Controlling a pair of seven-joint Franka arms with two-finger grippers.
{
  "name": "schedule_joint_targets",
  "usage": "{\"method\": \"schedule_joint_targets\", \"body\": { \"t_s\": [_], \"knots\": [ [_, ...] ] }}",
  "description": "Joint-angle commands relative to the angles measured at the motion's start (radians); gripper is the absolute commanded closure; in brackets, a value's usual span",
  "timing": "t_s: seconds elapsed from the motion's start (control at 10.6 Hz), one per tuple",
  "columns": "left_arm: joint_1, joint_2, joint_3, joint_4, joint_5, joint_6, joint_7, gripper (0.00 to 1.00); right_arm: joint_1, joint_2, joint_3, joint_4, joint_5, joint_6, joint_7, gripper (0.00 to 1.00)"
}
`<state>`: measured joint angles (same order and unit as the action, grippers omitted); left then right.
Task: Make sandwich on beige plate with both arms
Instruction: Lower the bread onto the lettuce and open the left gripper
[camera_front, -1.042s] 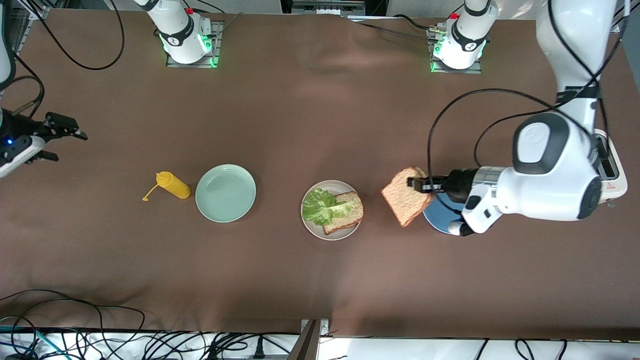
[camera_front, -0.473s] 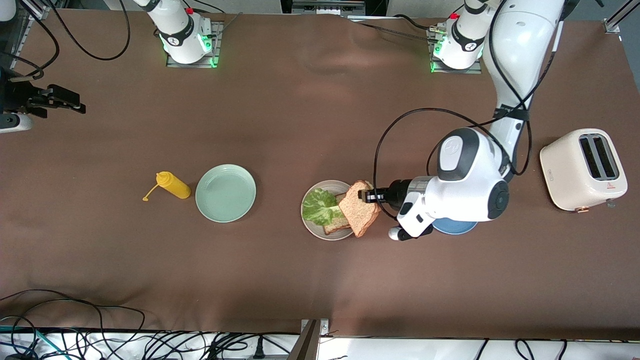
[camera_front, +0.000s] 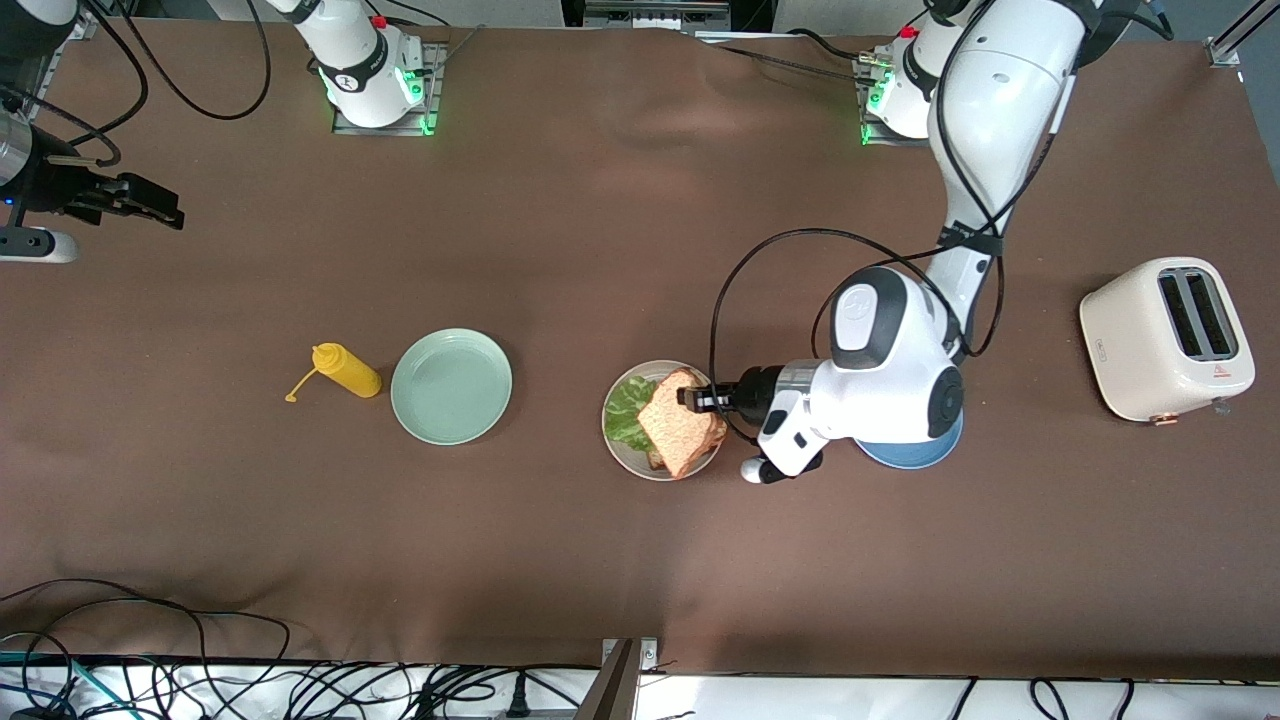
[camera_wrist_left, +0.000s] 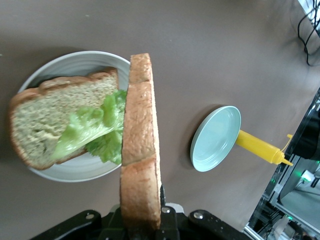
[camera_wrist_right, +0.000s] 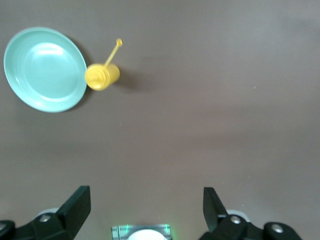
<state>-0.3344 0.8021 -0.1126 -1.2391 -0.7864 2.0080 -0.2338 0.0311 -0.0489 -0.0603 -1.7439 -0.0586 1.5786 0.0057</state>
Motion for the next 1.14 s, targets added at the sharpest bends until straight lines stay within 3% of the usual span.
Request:
{"method": "schedule_joint_targets", "body": {
  "t_s": [0.0,0.19,1.04],
  "knots": [
    [-0.018,0.037,0.011,0.02,-0.04,0.018,0.076,1.0,0.0,0.024,-0.007,0.07,0.021,0.041,0.001,0.0],
    [-0.029,0.051,0.011,0.015,-0.042,0.032,0.077,1.0,0.015,0.032,-0.054,0.072,0.1,0.058,-0.068,0.0],
    [-0.057,0.095,0.011,0.009,-0.053,0.075,0.131,1.0,0.024,0.087,-0.049,0.093,0.108,0.05,-0.069,0.0]
  ]
}}
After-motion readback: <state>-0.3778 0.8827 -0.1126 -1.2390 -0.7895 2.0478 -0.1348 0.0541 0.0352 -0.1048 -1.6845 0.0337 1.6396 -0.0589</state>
